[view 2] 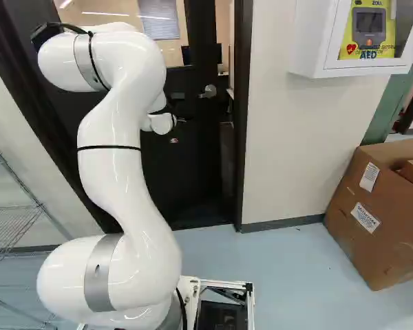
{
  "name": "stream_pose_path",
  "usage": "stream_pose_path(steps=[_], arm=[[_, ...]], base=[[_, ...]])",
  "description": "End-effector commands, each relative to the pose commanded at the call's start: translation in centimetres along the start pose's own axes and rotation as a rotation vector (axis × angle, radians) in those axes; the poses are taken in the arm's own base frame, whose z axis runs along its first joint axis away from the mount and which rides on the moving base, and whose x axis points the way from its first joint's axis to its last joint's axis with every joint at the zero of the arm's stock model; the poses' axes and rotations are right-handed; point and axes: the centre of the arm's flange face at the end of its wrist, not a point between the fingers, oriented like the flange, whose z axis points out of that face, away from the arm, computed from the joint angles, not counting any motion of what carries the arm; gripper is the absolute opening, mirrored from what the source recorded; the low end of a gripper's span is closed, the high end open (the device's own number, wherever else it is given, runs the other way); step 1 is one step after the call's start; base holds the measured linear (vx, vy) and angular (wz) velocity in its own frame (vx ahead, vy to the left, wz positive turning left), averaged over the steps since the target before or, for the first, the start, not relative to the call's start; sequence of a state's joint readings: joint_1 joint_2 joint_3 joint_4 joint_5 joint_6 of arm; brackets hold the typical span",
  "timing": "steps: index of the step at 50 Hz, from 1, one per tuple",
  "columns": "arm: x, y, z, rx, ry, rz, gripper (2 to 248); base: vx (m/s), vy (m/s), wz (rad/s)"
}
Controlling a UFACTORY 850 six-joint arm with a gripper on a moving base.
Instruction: Open the door and move inside
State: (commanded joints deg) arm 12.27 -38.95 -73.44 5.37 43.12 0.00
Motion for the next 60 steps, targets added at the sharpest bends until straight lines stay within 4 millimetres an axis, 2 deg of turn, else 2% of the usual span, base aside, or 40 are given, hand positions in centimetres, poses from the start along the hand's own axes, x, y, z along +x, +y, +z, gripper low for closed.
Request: stream_pose_path(steps=[21, 30, 41, 60], arm=[[0.0, -0.5, 4.2, 0.006, 0.040, 0.002, 247], [0.0, -0.2, 4.8, 0.003, 0.046, 0.003, 247], [0.1, 0.9, 3.7, -0.012, 0.035, 0.005, 247], [0.2, 2.8, 0.2, -0.039, 0.003, 0.008, 247]], base=[[0.000, 0.000, 0.000], [0.000, 0.000, 0.000], [0.000, 0.000, 0.000], [0.000, 0.000, 0.000]])
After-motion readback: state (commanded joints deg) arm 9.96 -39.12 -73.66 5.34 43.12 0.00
